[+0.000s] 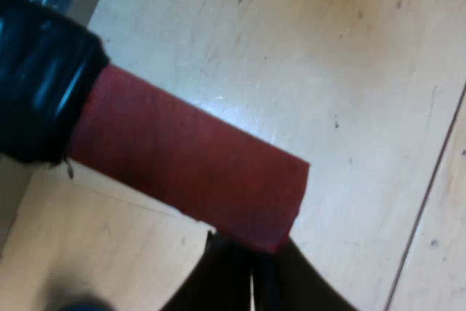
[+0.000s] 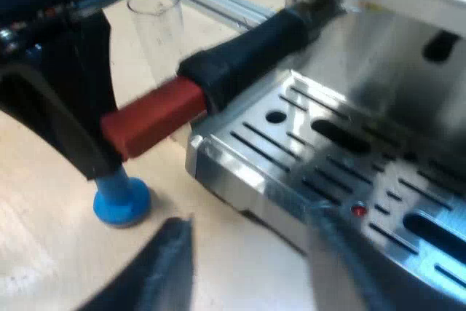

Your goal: Put the handle in the coffee machine

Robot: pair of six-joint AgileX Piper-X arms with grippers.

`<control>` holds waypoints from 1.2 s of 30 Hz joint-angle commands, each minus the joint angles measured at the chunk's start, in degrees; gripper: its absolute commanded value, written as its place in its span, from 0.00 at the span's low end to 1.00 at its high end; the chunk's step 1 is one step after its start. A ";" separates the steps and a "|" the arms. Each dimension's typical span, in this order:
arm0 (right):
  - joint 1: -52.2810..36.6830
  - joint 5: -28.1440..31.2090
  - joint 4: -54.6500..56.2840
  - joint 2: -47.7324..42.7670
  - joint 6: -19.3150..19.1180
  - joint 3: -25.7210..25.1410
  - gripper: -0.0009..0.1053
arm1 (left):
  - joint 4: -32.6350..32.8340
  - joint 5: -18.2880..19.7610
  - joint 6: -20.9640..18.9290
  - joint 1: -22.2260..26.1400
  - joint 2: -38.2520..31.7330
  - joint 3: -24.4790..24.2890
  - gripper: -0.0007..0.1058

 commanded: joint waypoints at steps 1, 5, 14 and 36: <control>0.03 0.17 1.28 -1.20 1.51 -0.07 0.60 | -6.70 3.73 2.83 -0.95 -0.63 -0.64 0.01; 0.03 0.16 2.68 -1.75 2.44 -0.07 0.72 | -9.61 3.73 4.37 -0.95 -0.63 -0.64 0.01; 0.03 -0.23 4.52 -1.73 3.73 -0.07 0.73 | -16.54 4.06 5.11 -0.95 -0.63 -0.79 0.01; 0.03 -0.23 4.52 -1.73 3.73 -0.07 0.73 | -1.32 0.64 6.46 10.06 -4.03 0.00 0.01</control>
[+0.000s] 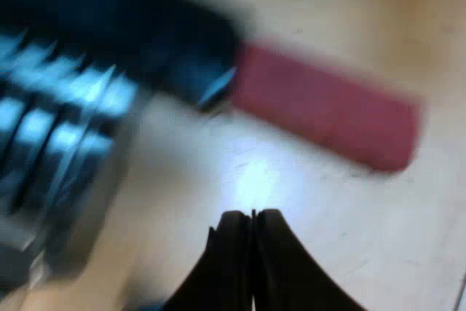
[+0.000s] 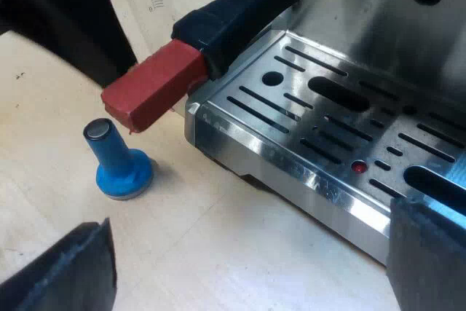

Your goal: Put the handle in the coffee machine

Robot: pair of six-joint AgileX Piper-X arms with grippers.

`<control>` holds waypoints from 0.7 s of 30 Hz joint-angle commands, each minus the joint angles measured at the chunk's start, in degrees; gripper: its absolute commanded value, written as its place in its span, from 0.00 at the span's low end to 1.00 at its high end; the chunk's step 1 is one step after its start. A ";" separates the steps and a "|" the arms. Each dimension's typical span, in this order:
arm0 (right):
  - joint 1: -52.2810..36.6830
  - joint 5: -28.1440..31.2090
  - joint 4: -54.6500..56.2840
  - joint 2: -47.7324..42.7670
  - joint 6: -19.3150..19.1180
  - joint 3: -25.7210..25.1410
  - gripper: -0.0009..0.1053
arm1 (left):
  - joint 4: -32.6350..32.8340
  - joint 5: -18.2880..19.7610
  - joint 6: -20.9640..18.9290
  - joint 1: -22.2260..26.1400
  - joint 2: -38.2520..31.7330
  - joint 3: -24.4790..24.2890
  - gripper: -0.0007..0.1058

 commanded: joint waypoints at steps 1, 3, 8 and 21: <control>0.03 -0.08 0.10 -0.48 0.23 -0.07 0.73 | 1.12 -0.17 1.79 3.96 -3.37 -0.01 0.01; 0.03 -0.08 0.10 -0.48 0.23 -0.07 0.73 | 2.26 -0.17 2.74 6.79 -4.92 -0.02 0.01; 0.03 -0.08 0.10 -0.48 0.23 -0.07 0.73 | 5.56 -0.17 5.64 12.22 -7.17 -0.02 0.12; 0.03 0.07 0.10 -0.48 0.24 -0.07 0.73 | 5.68 0.40 -2.69 16.12 -13.23 -0.02 0.63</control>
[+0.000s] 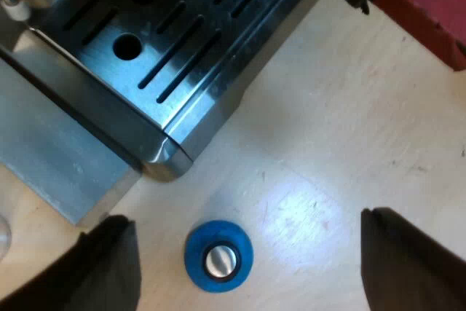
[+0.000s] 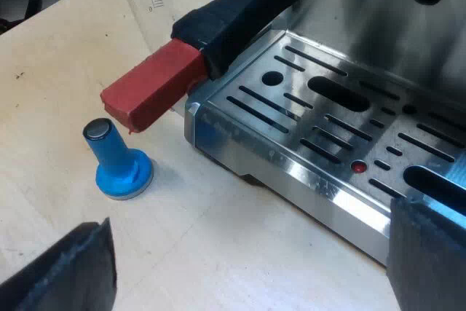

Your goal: Put the handle in the coffee machine

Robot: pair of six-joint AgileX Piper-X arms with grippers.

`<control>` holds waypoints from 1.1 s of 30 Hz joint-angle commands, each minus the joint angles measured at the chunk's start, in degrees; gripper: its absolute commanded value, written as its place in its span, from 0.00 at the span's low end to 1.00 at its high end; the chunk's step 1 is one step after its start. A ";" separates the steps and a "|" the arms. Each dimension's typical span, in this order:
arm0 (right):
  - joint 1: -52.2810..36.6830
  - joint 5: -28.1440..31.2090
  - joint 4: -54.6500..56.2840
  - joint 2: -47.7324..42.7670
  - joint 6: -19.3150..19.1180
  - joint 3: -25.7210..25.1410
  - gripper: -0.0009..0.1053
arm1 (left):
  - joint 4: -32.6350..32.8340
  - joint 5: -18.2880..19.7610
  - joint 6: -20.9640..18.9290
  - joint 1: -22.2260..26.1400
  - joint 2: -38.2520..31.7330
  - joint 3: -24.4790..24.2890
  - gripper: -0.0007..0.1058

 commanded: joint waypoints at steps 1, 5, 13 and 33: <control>0.03 0.07 0.10 -0.48 0.53 -0.07 0.73 | 0.38 0.29 -3.52 0.06 -2.12 -0.17 0.63; 0.03 -0.06 1.84 -0.48 4.72 -1.68 0.73 | -0.44 0.17 -7.41 0.06 -4.86 -0.17 0.67; -3.02 0.09 18.51 -0.60 5.26 -12.90 0.73 | -7.78 -1.14 -16.64 0.06 -11.15 -0.52 0.81; -41.90 -15.94 35.30 -0.61 -0.55 -25.39 0.73 | -22.28 -13.29 -31.36 0.06 -15.09 -6.41 0.81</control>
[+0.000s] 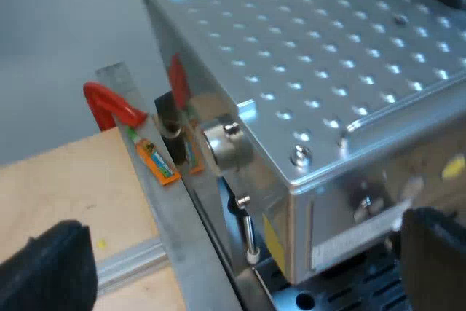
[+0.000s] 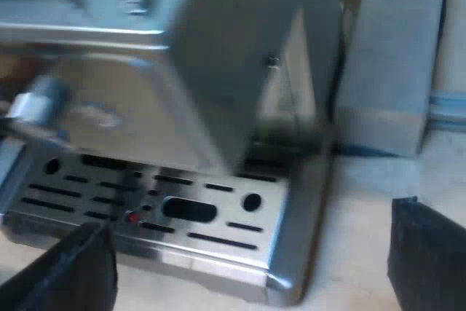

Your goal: Put the handle in the coffee machine

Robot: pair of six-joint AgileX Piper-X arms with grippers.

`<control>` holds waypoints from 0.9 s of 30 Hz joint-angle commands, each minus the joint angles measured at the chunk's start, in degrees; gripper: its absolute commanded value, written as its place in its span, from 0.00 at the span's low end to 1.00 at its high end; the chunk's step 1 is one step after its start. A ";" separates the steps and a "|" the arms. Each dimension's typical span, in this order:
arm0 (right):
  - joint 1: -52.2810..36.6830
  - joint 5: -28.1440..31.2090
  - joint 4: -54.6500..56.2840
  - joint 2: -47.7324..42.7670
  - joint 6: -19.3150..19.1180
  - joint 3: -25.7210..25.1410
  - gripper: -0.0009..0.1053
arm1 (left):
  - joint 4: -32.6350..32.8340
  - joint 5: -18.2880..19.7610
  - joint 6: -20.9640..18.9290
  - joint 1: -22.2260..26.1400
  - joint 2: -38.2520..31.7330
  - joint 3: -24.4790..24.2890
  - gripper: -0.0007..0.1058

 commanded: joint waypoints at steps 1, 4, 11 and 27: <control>-10.94 -4.32 3.55 -0.48 -2.28 -0.68 0.73 | -1.09 -4.17 -3.71 0.06 -0.64 -0.42 0.81; -17.55 -5.50 5.30 -0.60 -5.06 -0.68 0.73 | -1.09 -7.21 -2.76 0.06 -1.78 -0.42 0.81; -28.08 -8.70 8.86 -2.48 -10.66 -0.51 0.73 | 0.56 -7.11 0.61 0.06 -6.83 -0.42 0.81; -28.83 -11.29 11.90 -18.87 -14.00 -0.51 0.73 | 5.07 -7.64 3.40 7.15 -21.75 -0.32 0.81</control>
